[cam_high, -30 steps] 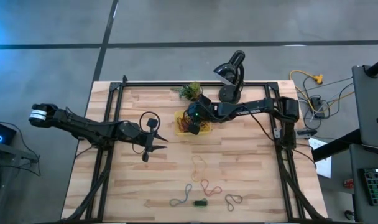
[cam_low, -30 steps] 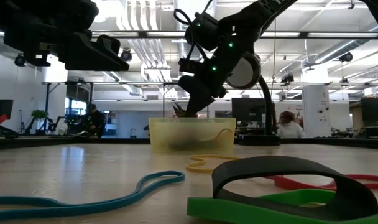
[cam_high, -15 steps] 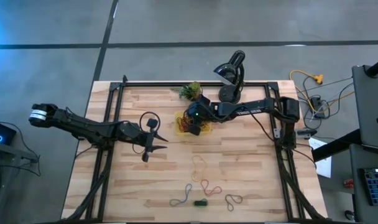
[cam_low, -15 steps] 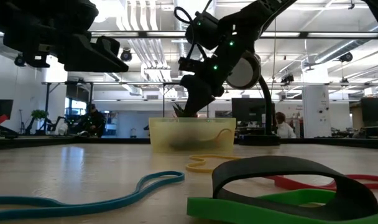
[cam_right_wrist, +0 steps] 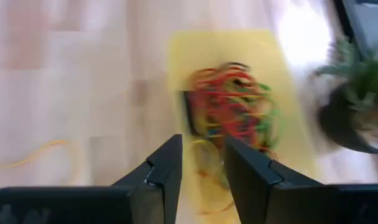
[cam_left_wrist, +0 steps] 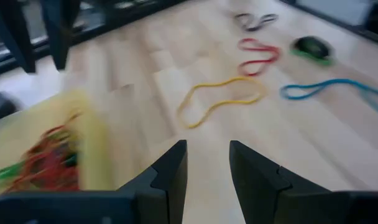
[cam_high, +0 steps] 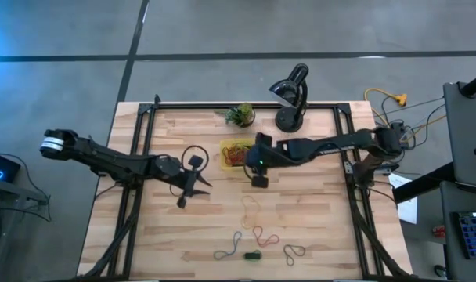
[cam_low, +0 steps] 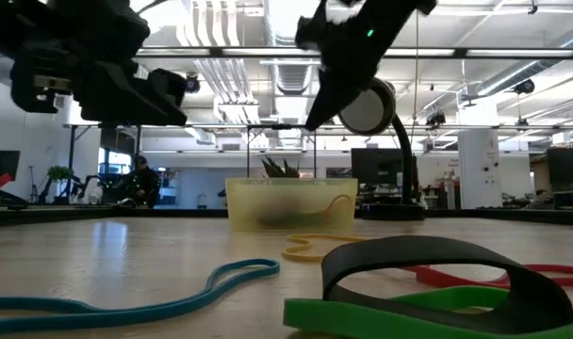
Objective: Pick and place rubber bands into bin
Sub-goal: Put the yellow rubber band in the yellow bin
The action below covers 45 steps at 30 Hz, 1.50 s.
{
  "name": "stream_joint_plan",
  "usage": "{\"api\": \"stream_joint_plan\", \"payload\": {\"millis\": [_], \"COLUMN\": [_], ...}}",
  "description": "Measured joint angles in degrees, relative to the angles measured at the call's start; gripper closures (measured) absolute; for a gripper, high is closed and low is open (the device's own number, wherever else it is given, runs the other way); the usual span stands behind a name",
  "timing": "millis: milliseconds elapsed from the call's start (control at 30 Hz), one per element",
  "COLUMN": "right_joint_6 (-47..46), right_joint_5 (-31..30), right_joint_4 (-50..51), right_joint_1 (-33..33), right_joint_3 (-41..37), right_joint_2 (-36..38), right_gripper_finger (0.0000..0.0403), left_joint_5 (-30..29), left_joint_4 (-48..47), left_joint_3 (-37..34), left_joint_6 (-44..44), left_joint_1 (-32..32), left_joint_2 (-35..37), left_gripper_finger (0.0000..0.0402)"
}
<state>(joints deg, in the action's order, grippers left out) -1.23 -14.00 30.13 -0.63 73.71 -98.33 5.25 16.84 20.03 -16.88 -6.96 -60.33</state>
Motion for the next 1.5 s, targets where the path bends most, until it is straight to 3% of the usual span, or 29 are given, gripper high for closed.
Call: {"api": "stream_joint_plan", "payload": {"millis": [133, 367, 567, 867, 1167, 1500], "right_joint_6": [-2.15, -10.73, -20.31, -27.31, -30.11, -33.13], "right_joint_5": [0.92, 0.67, 0.55, 0.13, -1.18, -3.97], "right_joint_4": [0.62, 1.03, 1.29, 1.28, 1.48, 0.90], "right_joint_1": [-4.81, -13.04, -16.16, -18.30, -21.37, -22.62], "right_joint_3": [-1.97, -7.49, -10.84, -13.69, -17.60, -21.11], "right_joint_2": [3.15, 5.83, 8.25, 13.01, 15.70, 19.72], "right_gripper_finger": [0.0303, 0.0319, 0.0336, 0.0353, 0.0355, 0.0355], "left_joint_5": [5.08, 6.67, 6.70, 3.37, 1.48, -0.14], "left_joint_4": [4.26, 6.75, 6.68, -10.67, -19.60, -26.84], "left_joint_3": [0.56, 4.98, 11.79, 26.17, 36.12, 41.03], "left_joint_6": [-1.64, -7.12, -9.00, -10.26, -17.10, -21.15], "left_joint_1": [-0.16, -2.59, -4.68, -5.37, -5.47, -4.55], "left_joint_2": [-5.42, -16.89, -26.47, -36.81, -40.84, -40.87], "left_gripper_finger": [0.0297, 0.0297, 0.0297, 0.0297, 0.0297, 0.0297]}}
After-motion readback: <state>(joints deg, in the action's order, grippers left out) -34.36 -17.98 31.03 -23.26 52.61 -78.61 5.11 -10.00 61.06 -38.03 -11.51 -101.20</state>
